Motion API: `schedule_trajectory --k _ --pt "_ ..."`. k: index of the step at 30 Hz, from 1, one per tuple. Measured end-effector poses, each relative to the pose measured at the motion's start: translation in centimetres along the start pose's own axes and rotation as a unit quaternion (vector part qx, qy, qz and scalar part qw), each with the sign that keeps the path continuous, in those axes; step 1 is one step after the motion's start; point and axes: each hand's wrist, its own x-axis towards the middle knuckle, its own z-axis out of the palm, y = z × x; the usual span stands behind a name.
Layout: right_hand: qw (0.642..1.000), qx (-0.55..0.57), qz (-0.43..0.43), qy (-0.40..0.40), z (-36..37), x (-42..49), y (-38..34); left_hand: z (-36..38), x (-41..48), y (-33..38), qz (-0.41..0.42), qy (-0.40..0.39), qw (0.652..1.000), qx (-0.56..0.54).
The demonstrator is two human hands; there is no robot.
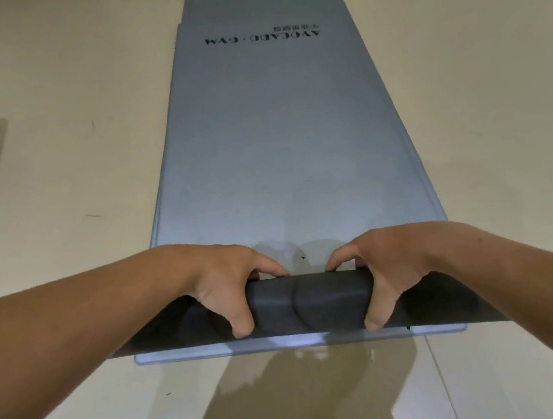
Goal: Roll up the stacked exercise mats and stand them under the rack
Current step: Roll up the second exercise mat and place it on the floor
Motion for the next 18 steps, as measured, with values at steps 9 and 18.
schedule_trajectory --k 9,18 --pt "0.988 0.12 -0.051 0.089 -2.0 1.1 1.9 -0.8 -1.7 -1.2 0.018 0.202 0.976 0.083" --pt "0.96 0.054 0.032 0.271 -5.5 2.3 2.5 2.1 -0.2 2.9 -0.093 0.269 0.898 0.335"
